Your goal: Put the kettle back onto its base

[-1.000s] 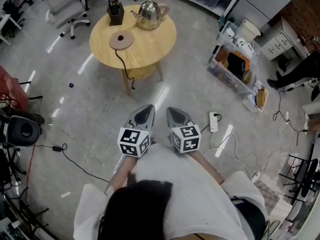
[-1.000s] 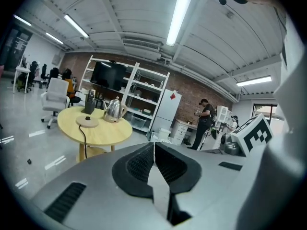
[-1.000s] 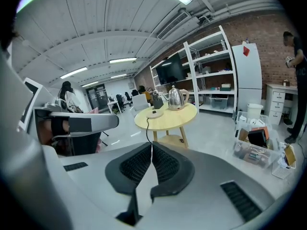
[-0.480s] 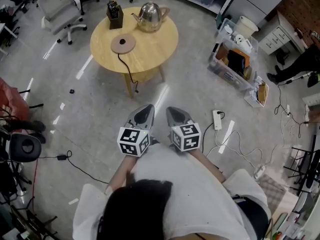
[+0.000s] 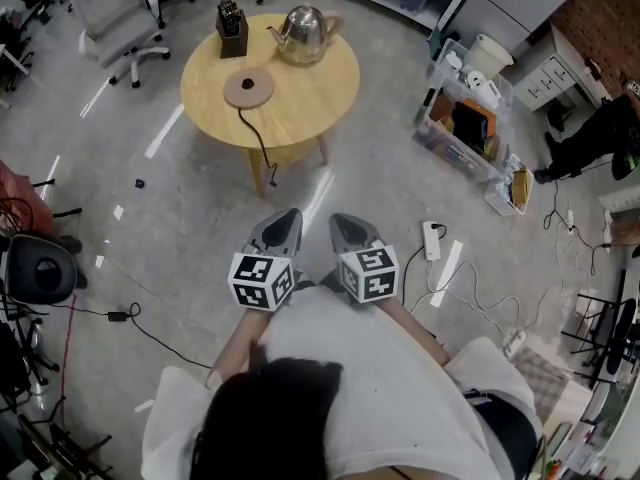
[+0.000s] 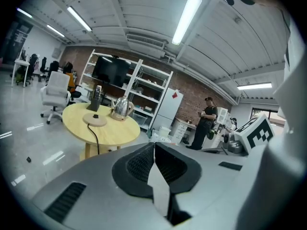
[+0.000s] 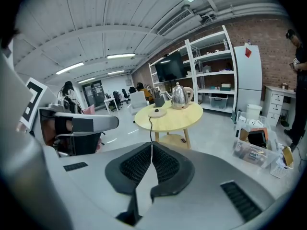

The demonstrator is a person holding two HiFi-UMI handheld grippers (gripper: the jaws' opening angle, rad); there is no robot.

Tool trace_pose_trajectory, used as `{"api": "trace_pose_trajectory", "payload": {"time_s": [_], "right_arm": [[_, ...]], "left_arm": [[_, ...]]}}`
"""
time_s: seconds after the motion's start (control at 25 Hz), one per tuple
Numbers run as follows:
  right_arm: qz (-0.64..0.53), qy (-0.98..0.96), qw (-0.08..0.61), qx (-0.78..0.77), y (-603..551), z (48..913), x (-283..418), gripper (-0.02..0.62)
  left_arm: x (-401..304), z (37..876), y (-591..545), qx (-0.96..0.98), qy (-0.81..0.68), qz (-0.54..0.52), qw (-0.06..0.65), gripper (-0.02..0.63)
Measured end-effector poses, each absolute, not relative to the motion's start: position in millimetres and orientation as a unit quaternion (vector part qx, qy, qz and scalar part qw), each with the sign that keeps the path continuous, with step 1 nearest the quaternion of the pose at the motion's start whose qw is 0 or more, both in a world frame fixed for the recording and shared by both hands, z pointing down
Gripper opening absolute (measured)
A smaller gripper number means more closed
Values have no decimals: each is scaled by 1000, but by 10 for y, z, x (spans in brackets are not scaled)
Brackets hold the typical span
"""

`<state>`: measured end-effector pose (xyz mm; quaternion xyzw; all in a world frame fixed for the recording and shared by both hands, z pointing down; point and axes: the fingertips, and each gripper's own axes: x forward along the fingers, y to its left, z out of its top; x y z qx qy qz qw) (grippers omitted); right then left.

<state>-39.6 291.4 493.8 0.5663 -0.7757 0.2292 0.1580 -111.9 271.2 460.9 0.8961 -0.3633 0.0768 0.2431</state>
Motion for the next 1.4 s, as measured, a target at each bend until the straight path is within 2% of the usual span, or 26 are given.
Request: {"api": "trace_pose_trajectory", "payload": {"time_s": [0.4, 0.64, 0.96, 1.4], "right_arm": [[240, -763, 145, 582, 2781, 4939, -285, 28], [181, -790, 191, 553, 2662, 4947, -414, 28], [192, -809, 172, 528, 2401, 4961, -416, 28], [212, -814, 164, 515, 1850, 5041, -96, 28]], "left_arm": [[-1109, 4581, 2534, 897, -363, 70, 241, 29], [-1225, 4663, 2380, 881, -396, 63, 253, 29], [-1220, 4699, 2196, 868, -424, 67, 251, 29], [-720, 4727, 1792, 882, -401, 98, 228, 29]]}}
